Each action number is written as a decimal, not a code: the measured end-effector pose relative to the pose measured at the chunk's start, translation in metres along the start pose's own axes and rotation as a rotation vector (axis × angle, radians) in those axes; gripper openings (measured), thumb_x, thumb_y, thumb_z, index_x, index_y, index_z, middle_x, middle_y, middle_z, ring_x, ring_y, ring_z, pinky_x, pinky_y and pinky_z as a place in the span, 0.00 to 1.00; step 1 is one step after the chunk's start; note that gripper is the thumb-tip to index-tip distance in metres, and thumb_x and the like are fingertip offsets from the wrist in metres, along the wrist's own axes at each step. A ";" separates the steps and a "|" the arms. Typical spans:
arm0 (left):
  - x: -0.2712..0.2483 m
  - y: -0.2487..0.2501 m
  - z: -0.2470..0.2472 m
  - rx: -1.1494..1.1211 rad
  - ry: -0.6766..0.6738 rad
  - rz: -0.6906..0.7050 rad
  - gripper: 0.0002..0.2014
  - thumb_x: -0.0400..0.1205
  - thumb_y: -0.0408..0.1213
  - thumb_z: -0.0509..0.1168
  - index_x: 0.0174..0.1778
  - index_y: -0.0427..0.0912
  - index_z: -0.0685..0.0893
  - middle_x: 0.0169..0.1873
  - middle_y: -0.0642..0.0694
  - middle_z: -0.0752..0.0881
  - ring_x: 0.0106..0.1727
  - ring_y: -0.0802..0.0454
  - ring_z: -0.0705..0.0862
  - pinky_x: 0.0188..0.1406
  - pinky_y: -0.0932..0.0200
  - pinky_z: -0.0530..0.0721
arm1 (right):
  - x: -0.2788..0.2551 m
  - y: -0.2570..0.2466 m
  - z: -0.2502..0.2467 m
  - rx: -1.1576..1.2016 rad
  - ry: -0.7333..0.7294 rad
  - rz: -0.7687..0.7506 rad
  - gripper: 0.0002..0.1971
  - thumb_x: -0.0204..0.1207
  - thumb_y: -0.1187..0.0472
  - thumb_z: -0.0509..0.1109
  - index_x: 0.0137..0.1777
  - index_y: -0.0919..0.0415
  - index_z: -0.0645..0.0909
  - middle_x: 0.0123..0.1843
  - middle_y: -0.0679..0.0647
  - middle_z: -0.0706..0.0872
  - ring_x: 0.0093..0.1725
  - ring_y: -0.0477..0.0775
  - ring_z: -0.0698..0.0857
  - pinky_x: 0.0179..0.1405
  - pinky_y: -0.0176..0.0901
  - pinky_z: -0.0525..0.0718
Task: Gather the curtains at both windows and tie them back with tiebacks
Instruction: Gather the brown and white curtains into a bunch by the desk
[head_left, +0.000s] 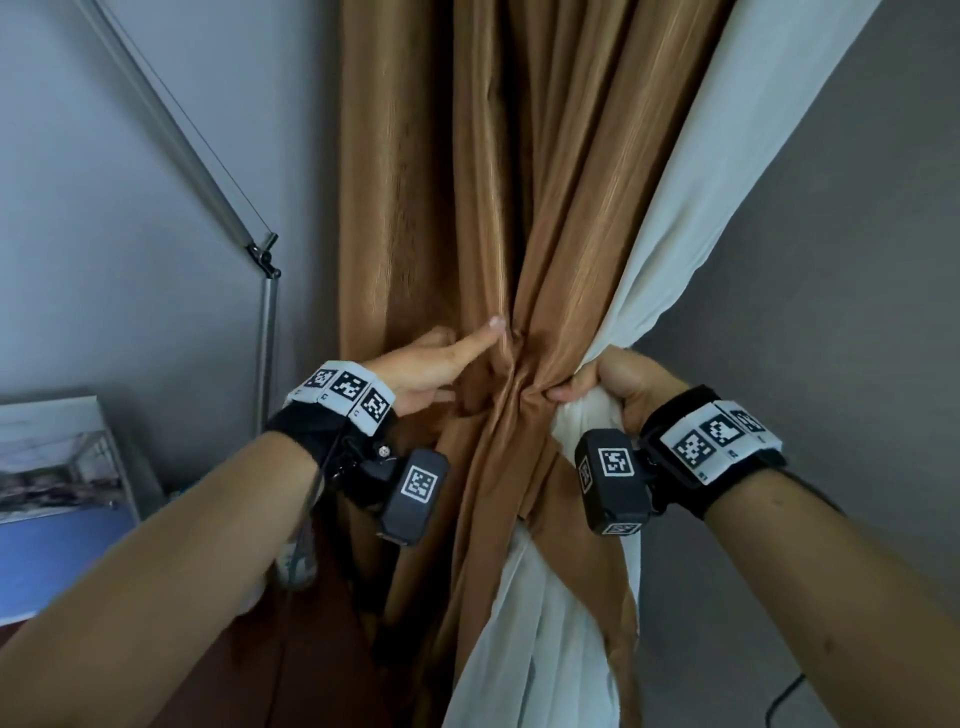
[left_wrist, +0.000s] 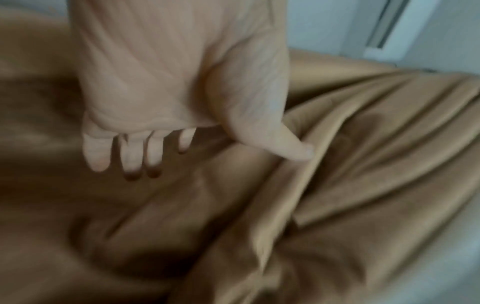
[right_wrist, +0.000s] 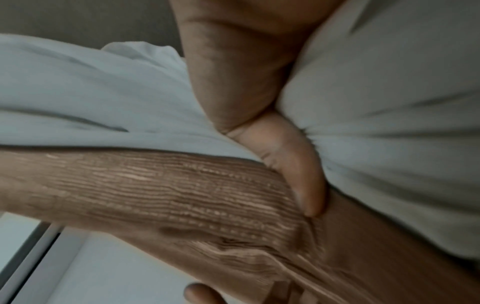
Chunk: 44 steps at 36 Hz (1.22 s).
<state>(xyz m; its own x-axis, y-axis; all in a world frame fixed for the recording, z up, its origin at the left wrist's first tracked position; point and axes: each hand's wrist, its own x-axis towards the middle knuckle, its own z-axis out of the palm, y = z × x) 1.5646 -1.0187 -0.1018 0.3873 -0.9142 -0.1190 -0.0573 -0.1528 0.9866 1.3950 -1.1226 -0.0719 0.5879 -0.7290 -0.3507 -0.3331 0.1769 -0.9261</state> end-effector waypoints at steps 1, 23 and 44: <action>-0.002 0.003 -0.009 -0.024 0.032 -0.001 0.68 0.55 0.78 0.68 0.85 0.42 0.51 0.82 0.38 0.64 0.80 0.42 0.68 0.81 0.40 0.64 | 0.001 0.000 -0.001 0.004 -0.003 0.005 0.28 0.53 0.85 0.74 0.57 0.73 0.87 0.53 0.69 0.90 0.53 0.69 0.90 0.54 0.64 0.88; 0.042 -0.004 -0.014 -0.127 0.176 0.102 0.55 0.70 0.76 0.60 0.87 0.48 0.49 0.84 0.50 0.60 0.84 0.54 0.60 0.79 0.62 0.51 | 0.004 0.007 -0.016 -0.015 -0.132 0.028 0.18 0.62 0.86 0.70 0.48 0.69 0.88 0.43 0.64 0.90 0.46 0.65 0.88 0.44 0.52 0.87; 0.013 -0.013 0.062 -0.012 -0.093 0.074 0.21 0.65 0.47 0.83 0.47 0.40 0.88 0.50 0.49 0.90 0.58 0.60 0.84 0.53 0.74 0.75 | 0.002 0.014 -0.011 -0.045 0.065 -0.088 0.16 0.76 0.82 0.62 0.33 0.67 0.81 0.31 0.57 0.84 0.24 0.52 0.85 0.29 0.40 0.88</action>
<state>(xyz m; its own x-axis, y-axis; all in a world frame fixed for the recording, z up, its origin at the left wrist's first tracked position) 1.5134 -1.0521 -0.1235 0.2958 -0.9537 -0.0549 -0.0714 -0.0794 0.9943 1.3834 -1.1284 -0.0837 0.5677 -0.7821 -0.2571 -0.3160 0.0814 -0.9453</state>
